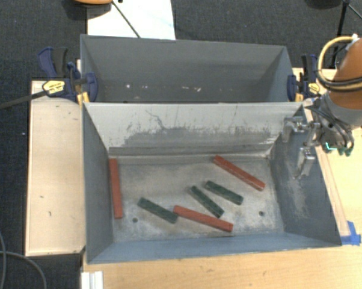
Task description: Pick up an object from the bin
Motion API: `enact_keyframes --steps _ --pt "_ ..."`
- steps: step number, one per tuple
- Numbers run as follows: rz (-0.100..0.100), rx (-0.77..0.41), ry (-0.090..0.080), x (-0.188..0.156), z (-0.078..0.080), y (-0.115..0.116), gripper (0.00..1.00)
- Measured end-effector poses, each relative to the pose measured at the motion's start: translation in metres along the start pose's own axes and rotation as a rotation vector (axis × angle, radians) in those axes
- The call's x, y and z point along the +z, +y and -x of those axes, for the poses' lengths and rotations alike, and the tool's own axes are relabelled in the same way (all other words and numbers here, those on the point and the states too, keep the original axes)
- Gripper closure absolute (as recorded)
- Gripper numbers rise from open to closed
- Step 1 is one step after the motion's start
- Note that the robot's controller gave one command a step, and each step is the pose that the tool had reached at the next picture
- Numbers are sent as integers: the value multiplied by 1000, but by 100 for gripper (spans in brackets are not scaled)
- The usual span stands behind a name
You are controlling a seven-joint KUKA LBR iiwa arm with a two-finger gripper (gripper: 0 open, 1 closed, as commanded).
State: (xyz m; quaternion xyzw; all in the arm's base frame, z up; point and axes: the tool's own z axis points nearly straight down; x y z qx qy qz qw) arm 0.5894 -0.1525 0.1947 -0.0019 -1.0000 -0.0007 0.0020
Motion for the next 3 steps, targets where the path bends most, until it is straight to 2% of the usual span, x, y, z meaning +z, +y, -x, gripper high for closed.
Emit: enact_keyframes --steps 1,2,3 --pt "-2 -4 -8 -5 2 1 0" --pt "-3 -108 -10 46 -1 32 0" --pt "-1 -213 -5 100 -37 64 0"
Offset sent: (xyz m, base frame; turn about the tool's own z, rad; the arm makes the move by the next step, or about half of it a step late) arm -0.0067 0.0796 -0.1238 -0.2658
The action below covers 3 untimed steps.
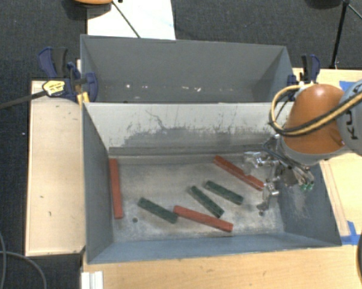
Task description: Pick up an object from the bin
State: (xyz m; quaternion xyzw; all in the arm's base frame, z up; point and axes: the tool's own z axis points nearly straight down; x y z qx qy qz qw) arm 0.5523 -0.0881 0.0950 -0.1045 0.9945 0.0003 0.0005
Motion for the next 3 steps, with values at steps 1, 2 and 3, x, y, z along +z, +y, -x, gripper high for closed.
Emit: enact_keyframes --steps 1,2,3 --pt "0 66 -3 14 21 -6 0" --pt "0 199 -1 24 29 18 100" --pt "-1 197 -1 24 29 18 100"
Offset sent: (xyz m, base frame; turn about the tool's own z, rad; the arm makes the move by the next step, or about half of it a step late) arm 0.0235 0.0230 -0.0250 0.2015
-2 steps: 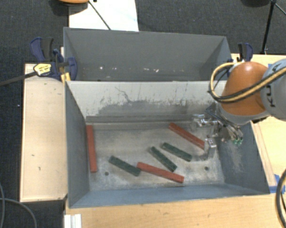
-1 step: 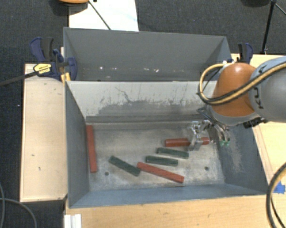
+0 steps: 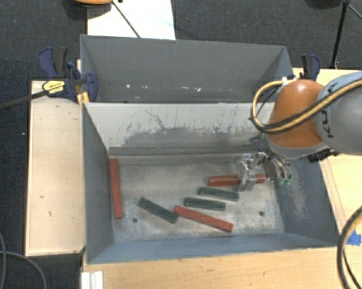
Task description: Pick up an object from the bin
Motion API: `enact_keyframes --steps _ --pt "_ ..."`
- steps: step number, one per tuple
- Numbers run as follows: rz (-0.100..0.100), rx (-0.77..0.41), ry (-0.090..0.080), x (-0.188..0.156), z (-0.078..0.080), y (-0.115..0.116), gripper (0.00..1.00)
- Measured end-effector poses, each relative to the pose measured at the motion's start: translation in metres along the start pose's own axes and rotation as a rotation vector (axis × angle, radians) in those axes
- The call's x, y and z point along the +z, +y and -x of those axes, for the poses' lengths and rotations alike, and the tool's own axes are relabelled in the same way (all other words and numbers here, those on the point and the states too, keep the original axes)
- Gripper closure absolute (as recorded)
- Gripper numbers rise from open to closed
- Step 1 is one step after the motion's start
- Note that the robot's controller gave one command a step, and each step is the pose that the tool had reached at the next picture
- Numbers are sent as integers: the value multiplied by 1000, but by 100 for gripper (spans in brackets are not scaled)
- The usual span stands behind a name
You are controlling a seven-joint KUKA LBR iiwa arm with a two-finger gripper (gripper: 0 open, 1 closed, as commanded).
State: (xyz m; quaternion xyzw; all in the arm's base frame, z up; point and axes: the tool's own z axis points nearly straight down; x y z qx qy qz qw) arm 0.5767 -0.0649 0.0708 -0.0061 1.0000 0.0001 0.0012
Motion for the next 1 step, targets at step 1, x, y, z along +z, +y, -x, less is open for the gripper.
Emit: enact_keyframes --steps 1 --pt "0 -13 -2 -147 9 43 100"
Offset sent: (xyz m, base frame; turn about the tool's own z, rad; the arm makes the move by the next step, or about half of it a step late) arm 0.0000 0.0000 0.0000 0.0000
